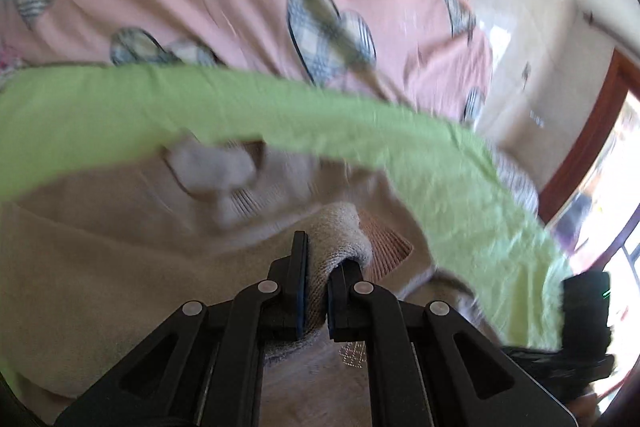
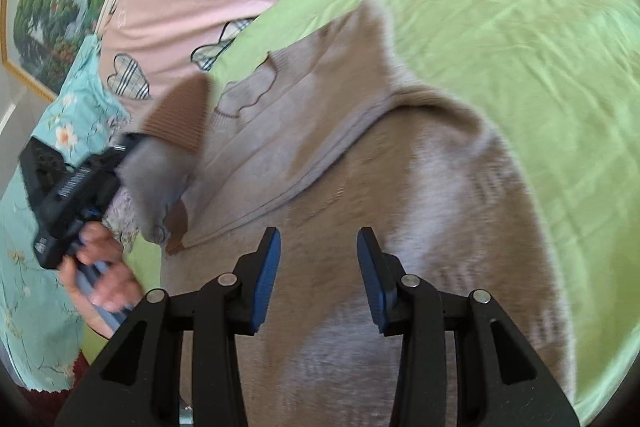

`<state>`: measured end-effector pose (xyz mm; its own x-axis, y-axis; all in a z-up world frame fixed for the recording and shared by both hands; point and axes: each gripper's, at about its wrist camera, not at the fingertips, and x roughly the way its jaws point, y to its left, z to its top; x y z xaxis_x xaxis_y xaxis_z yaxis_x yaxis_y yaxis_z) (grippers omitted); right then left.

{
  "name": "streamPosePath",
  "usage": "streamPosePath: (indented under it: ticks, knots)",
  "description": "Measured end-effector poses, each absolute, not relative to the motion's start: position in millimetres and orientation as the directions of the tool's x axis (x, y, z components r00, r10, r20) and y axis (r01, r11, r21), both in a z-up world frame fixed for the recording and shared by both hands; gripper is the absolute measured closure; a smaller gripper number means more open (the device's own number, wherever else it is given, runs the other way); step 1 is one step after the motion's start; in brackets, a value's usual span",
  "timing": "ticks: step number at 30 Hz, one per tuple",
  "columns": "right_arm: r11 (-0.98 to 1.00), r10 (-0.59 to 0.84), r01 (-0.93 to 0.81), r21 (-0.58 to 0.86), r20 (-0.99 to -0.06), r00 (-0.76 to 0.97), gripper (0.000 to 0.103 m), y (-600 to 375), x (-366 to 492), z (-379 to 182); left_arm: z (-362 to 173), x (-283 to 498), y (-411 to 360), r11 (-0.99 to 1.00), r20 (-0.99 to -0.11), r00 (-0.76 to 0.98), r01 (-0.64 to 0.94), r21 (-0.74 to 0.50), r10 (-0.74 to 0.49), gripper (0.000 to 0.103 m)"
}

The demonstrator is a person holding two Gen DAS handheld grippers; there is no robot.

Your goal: Fold small clothes

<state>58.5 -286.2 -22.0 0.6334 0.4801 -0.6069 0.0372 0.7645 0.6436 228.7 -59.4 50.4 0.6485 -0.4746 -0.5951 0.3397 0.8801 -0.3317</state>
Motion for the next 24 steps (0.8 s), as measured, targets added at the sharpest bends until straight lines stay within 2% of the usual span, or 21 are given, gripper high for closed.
streamPosePath:
  ticks: [2,4,7,9,13,16,20,22,24]
  knots:
    - [0.763,0.476,0.042,0.645,-0.604,0.639,0.062,-291,58,-21,29,235,-76,0.889,-0.646,0.611,0.338,-0.31,-0.458,0.095]
    - [0.765,0.475,0.039,0.643,-0.604,0.64,0.062,-292,59,-20,14,234,-81,0.89,-0.674,0.583,0.33,-0.314,-0.454,0.089]
    - [0.763,0.481,0.031,0.646,-0.599,0.641,0.062,-290,65,-19,5,222,-72,0.892,-0.693,0.564,0.326,-0.313,-0.449,0.076]
    - [0.76,0.489,0.021,0.649,-0.593,0.639,0.062,-285,70,-18,7,208,-61,0.905,-0.701,0.576,0.319,-0.281,-0.421,0.051]
    - [0.772,0.497,-0.002,0.635,-0.602,0.625,0.062,-271,87,-19,16,176,-22,0.929,-0.696,0.619,0.298,-0.22,-0.364,0.048]
    - [0.801,0.487,-0.027,0.599,-0.623,0.612,0.062,-253,97,-18,24,153,16,0.962,-0.688,0.674,0.225,-0.156,-0.269,0.048]
    - [0.875,0.43,-0.097,0.474,-0.669,0.606,0.061,-219,115,-7,19,136,71,0.999,-0.704,0.709,0.04,-0.013,-0.038,0.041]
    - [0.924,0.356,-0.124,0.361,-0.7,0.619,0.046,-202,123,-3,9,138,94,0.999,-0.724,0.689,-0.017,0.031,0.034,0.04]
    - [0.97,0.243,-0.14,0.2,-0.733,0.635,0.042,-183,133,-2,-3,143,114,0.996,-0.75,0.655,-0.07,0.057,0.089,0.04]
